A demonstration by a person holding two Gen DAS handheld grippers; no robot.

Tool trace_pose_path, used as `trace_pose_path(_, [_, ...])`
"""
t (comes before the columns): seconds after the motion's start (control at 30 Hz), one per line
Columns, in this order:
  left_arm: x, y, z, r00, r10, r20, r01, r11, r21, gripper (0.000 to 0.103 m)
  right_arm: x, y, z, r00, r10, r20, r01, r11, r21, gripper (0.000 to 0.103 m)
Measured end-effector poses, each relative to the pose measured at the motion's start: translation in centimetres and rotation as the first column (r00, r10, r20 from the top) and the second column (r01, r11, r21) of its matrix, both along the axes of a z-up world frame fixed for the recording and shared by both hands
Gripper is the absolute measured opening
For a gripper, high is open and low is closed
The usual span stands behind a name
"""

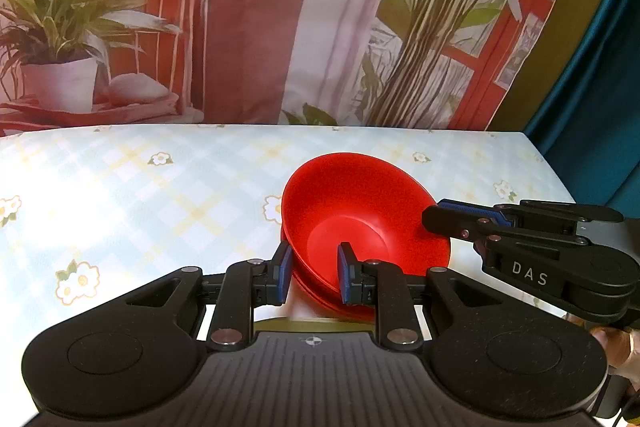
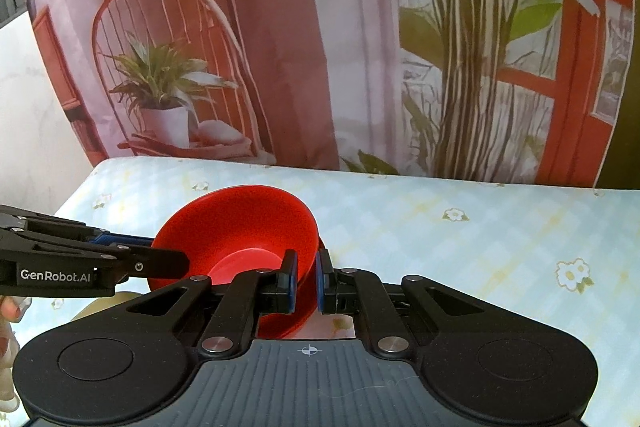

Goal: Organize plates and bowls
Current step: 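Lower the held red bowl into the other red bowl with the right tool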

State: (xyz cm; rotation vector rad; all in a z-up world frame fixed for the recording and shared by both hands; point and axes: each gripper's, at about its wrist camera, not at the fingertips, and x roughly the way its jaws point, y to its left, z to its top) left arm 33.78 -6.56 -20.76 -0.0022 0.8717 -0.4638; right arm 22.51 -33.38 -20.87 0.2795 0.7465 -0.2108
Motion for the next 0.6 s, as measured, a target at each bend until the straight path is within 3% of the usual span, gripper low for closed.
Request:
trace_pose_path(0.3, [-0.1, -0.4, -0.2, 1.0, 0.0, 0.0, 0.0, 1.0, 0.017, 0.025, 0.0, 0.2, -0.3, 1.0, 0.003, -0.007, -0.003, 1.0, -0.003, 0.009])
trace_pose_path(0.47, [-0.1, -0.4, -0.2, 1.0, 0.01, 0.004, -0.01, 1.0, 0.015, 0.037, -0.2, 0.2, -0.9, 1.0, 0.001, -0.018, -0.002, 1.0, -0.005, 0.013])
trace_pose_path(0.6, [0.0, -0.1, -0.3, 1.0, 0.019, 0.001, -0.019, 1.0, 0.009, 0.039, -0.2, 0.3, -1.3, 0.999, 0.006, -0.036, -0.007, 1.0, -0.01, 0.016])
